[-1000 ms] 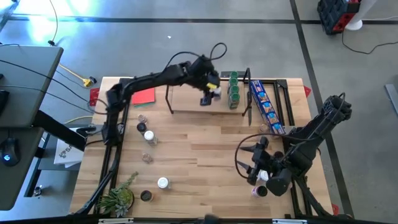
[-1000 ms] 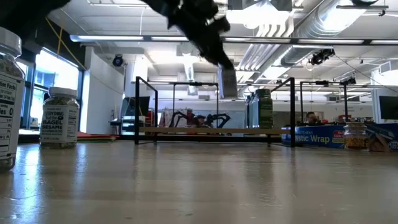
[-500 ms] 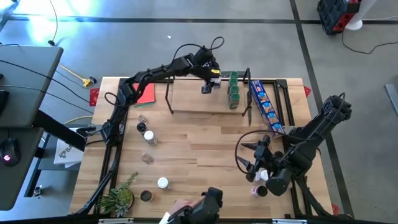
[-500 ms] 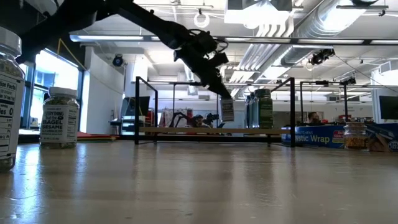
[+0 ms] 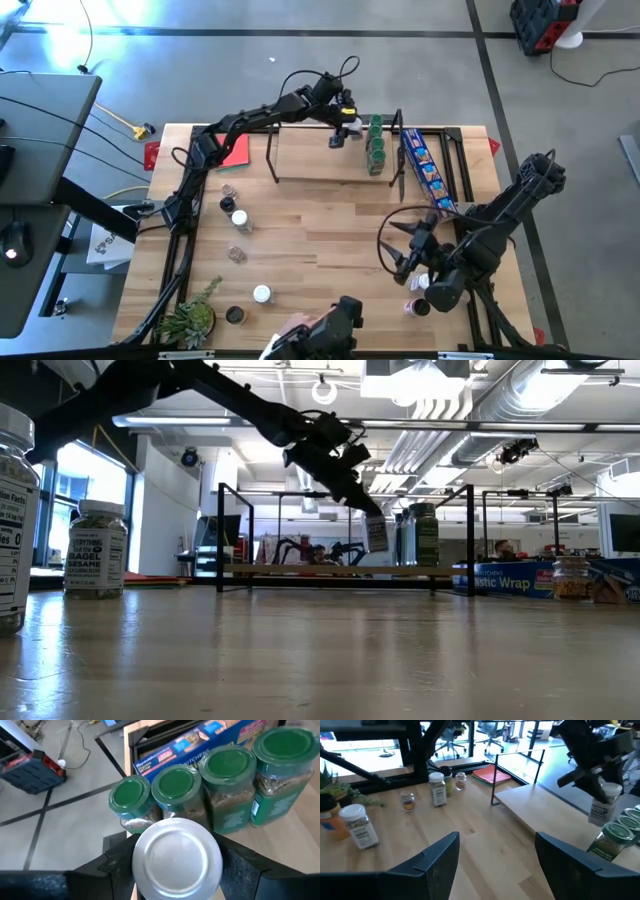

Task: Shelf spices
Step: Put the middle left white seasoning bottle on the shelf

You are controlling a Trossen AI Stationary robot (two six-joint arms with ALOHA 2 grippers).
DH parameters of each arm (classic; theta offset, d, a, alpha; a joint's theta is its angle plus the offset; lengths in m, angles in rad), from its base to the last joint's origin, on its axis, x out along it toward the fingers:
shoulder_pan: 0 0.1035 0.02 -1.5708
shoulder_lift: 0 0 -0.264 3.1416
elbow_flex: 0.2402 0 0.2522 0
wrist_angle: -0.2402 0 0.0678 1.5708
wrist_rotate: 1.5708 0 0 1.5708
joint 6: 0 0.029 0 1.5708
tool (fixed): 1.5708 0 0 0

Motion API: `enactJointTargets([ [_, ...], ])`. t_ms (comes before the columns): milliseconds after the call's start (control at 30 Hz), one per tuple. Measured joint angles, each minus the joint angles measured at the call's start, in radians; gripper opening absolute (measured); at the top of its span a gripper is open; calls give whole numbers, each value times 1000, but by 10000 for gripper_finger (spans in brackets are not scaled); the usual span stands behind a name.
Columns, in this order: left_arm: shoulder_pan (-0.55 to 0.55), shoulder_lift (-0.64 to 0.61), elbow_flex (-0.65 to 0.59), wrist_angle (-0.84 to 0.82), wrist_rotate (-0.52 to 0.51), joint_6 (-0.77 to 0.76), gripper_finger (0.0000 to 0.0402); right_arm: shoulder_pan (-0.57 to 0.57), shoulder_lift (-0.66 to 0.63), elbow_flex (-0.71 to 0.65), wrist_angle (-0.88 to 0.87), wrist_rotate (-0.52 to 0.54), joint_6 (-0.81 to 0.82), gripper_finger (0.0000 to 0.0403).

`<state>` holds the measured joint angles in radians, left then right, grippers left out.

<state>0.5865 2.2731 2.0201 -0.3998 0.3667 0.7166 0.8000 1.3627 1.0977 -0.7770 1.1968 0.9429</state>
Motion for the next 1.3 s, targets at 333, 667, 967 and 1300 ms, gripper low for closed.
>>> enactJointTargets([
  [333, 4, 16, 0, 16, 17, -9, 223, -55, 7, 0, -6, -78, 27, 255],
  [667, 5, 40, -2, 29, 15, -32, 224, -67, 7, 0, 6, -114, 52, 255],
  [967, 5, 43, -2, 63, 17, -60, 234, -67, 7, 0, 15, -116, 50, 255],
  [1300, 5, 34, -1, 58, 9, -77, 311, -67, 7, 0, 14, -116, 47, 255],
])
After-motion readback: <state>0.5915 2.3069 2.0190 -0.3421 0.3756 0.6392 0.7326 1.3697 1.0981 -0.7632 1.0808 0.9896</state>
